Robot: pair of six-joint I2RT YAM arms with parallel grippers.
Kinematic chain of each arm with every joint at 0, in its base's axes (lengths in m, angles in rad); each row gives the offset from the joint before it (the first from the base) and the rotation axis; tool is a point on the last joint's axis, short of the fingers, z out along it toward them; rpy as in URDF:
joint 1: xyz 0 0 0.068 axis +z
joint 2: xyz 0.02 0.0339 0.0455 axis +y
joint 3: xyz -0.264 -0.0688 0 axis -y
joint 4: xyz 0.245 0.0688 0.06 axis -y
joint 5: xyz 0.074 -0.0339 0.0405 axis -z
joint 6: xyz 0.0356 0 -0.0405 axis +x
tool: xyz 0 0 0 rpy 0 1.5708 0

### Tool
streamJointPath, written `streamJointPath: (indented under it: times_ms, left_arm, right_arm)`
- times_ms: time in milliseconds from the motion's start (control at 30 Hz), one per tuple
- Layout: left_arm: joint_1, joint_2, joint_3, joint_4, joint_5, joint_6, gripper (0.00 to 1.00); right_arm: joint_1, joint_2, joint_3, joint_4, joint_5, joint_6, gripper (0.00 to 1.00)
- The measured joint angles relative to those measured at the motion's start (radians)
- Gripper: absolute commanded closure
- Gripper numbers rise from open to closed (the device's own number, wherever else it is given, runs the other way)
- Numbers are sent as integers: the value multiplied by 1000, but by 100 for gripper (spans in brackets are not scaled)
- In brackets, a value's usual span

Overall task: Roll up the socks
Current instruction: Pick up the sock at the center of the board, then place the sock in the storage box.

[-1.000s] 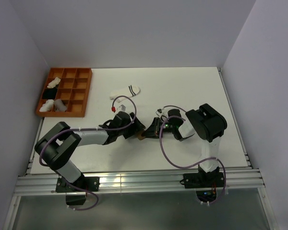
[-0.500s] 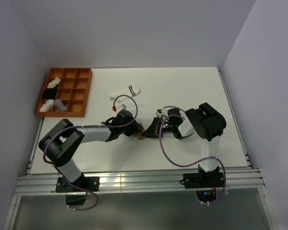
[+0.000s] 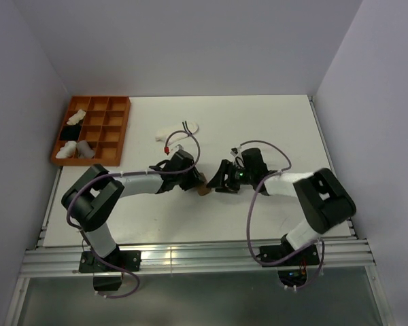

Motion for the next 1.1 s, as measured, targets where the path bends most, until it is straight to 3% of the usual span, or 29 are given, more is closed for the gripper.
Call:
streamJointPath:
  times_ms: [267, 467, 533, 833, 1100]
  left_arm:
    - [4, 7, 84, -154, -54, 51, 100]
    - [69, -31, 140, -325, -132, 145, 100]
    - [116, -61, 162, -384, -146, 183, 100]
    - [427, -198, 332, -519, -183, 351, 100]
    - [732, -213, 393, -515, -114, 472, 100]
  right_arm:
    - [0, -449, 16, -459, 367, -182, 30]
    - [0, -734, 47, -645, 552, -231, 31]
    - [0, -806, 55, -672, 584, -241, 31]
    - [0, -1049, 106, -733, 692, -299, 13]
    - [0, -1158, 99, -713, 752, -338, 10]
